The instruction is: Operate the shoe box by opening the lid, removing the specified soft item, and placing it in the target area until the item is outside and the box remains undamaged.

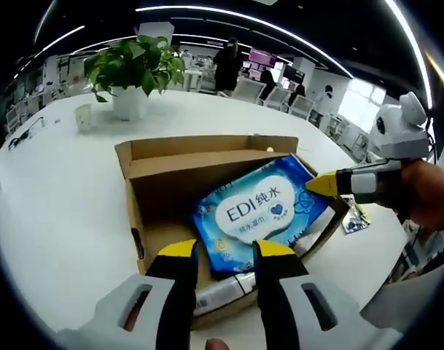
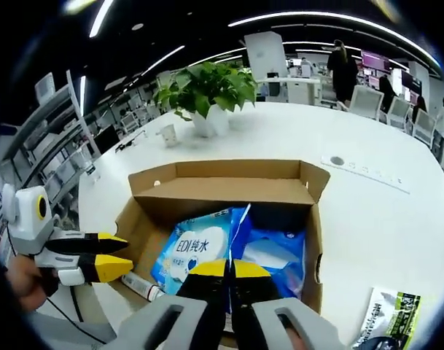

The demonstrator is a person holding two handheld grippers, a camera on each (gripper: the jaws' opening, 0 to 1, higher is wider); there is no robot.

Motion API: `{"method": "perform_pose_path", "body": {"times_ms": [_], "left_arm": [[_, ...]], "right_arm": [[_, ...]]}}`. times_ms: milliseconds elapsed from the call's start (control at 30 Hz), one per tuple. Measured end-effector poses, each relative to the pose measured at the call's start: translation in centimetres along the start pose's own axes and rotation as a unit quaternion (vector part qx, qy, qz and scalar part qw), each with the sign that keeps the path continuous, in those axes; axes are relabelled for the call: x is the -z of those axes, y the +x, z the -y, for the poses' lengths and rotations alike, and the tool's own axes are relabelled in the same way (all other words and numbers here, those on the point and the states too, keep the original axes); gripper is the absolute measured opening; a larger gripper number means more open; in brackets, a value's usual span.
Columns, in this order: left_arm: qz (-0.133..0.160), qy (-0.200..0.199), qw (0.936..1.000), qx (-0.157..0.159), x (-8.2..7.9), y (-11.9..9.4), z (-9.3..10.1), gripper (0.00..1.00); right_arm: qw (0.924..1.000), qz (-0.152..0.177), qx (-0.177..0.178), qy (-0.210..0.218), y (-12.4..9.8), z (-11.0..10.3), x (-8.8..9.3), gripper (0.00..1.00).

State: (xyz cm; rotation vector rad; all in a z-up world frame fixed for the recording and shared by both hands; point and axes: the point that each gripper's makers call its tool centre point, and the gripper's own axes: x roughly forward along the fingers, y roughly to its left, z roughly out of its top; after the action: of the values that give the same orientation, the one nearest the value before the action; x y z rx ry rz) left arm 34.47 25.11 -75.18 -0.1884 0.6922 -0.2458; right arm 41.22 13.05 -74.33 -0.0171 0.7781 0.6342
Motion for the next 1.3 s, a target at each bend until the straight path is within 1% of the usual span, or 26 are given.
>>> {"method": "perform_pose_path", "body": {"times_ms": [100,267,333,400,467,533,600,700,833,933,967,1000,1033,1167,1233,1267,1300], "left_arm": [[0.003,-0.008,0.9999,0.008,-0.4,0.4,0.0,0.29],[-0.005,-0.009,0.9998,0.014,-0.8,1.4,-0.1,0.29],[-0.005,-0.010,0.9996,0.026,-0.9,1.8,0.2,0.27],[-0.007,-0.012,0.9995,0.028,-1.0,2.3,0.1,0.26],[-0.018,-0.004,0.9994,0.029,-0.8,2.8,0.1,0.27],[-0.027,-0.004,0.9990,0.034,-0.6,3.3,0.1,0.29],[-0.048,0.005,0.9984,0.029,0.0,3.6,-0.1,0.29],[-0.049,0.008,0.9984,0.027,0.0,4.0,-0.2,0.25],[-0.072,0.001,0.9968,0.036,0.8,4.7,0.0,0.26],[-0.081,-0.004,0.9958,0.043,1.1,5.1,0.2,0.23],[-0.086,-0.001,0.9955,0.040,1.3,5.3,0.1,0.23],[-0.086,-0.003,0.9954,0.043,1.3,5.4,0.2,0.23],[-0.087,-0.016,0.9948,0.052,1.3,5.6,0.5,0.24],[-0.099,-0.044,0.9918,0.068,1.6,5.9,1.0,0.23],[-0.103,-0.082,0.9871,0.092,1.7,6.1,1.7,0.21],[-0.104,-0.087,0.9865,0.092,1.7,6.2,1.7,0.22],[-0.105,-0.105,0.9843,0.095,1.9,6.2,1.5,0.21]], "right_arm": [[1.0000,0.002,0.004,-0.001,-0.3,0.4,-0.2,0.00],[0.9999,0.001,0.013,0.006,-0.5,1.5,0.0,0.00],[0.9998,0.003,0.018,0.009,-0.7,2.1,0.0,0.00],[0.9997,0.003,0.020,0.011,-0.7,2.4,0.1,0.00],[0.9997,0.003,0.019,0.013,-0.7,2.5,0.2,0.00],[0.9997,0.002,0.021,0.012,-0.7,2.7,0.4,0.00],[0.9997,0.002,0.022,0.012,-0.8,2.8,0.6,0.00],[0.9996,0.000,0.024,0.017,-0.6,3.2,0.8,0.00],[0.9993,-0.006,0.025,0.027,-0.3,3.8,1.3,0.00],[0.9992,-0.009,0.020,0.032,-0.2,3.9,1.4,0.00],[0.9993,-0.010,0.019,0.032,-0.2,4.0,1.5,0.00],[0.9993,-0.011,0.017,0.031,-0.1,4.0,1.5,0.00],[0.9993,-0.013,0.017,0.030,-0.1,4.0,1.6,0.00],[0.9993,-0.015,0.016,0.030,0.0,4.1,1.7,0.00],[0.9992,-0.016,0.015,0.033,0.1,4.2,1.9,0.00],[0.9992,-0.016,0.013,0.035,0.1,4.2,1.9,0.00],[0.9992,-0.016,0.004,0.036,0.2,4.1,1.9,0.00]]}}
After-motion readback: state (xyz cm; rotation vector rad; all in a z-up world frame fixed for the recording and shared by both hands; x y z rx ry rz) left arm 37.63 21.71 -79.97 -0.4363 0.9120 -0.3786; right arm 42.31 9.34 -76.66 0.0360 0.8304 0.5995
